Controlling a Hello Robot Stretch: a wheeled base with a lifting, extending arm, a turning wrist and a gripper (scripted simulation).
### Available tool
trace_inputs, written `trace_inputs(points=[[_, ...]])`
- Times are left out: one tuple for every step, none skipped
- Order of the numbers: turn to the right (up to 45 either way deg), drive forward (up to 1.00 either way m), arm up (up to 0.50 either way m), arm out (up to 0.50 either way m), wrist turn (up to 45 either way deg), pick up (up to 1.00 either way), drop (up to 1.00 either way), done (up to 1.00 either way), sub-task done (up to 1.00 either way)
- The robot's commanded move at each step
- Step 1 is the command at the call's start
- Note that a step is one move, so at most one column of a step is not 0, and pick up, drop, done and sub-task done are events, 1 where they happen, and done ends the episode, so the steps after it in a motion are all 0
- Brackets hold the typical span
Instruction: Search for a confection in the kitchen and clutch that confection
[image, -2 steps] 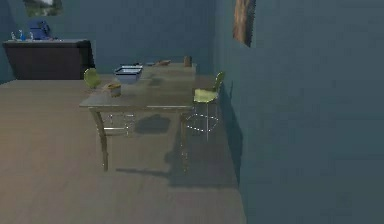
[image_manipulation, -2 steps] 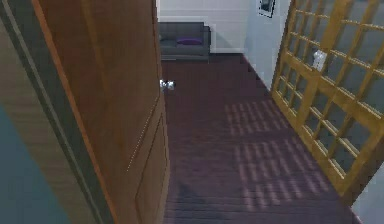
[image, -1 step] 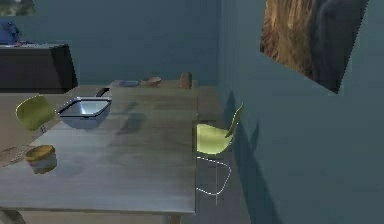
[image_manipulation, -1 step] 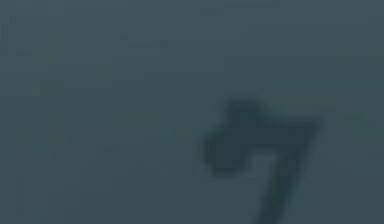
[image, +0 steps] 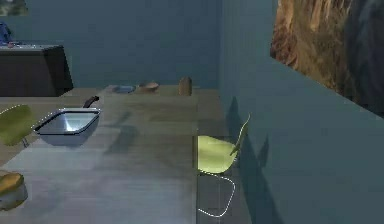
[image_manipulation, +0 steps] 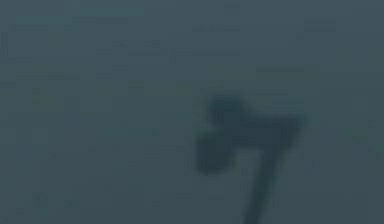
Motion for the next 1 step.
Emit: trace_inputs(points=[[-45.0,0.00,0.00,0.00,0.0,0.00,0.00,0.00,0.00]])
